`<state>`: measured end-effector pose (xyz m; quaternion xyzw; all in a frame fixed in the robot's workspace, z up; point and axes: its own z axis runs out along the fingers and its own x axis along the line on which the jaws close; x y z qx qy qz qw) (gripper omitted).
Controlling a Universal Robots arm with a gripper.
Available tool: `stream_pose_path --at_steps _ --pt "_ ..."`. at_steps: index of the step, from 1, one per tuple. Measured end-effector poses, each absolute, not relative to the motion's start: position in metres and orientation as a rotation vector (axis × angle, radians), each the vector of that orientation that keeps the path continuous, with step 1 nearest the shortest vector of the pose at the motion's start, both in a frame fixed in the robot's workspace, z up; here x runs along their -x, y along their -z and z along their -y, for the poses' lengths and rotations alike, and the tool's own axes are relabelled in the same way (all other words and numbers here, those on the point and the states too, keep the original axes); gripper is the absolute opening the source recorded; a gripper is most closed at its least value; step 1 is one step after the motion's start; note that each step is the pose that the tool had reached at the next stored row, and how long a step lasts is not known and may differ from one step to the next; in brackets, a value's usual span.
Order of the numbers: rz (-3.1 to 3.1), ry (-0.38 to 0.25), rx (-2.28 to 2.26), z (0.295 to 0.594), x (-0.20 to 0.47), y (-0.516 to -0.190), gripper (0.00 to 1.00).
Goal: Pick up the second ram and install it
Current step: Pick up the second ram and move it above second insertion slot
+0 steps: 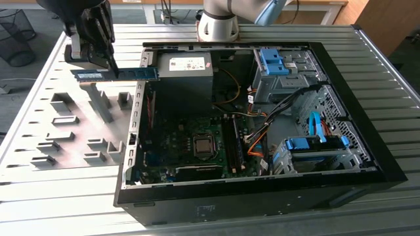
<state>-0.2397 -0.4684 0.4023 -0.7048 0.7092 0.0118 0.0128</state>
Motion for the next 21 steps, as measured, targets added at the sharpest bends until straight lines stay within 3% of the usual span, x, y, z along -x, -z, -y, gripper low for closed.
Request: stream_pose_path --at_steps 21 --pt "-2.21 -0.037 2.196 0.468 0.215 -0.401 0.14"
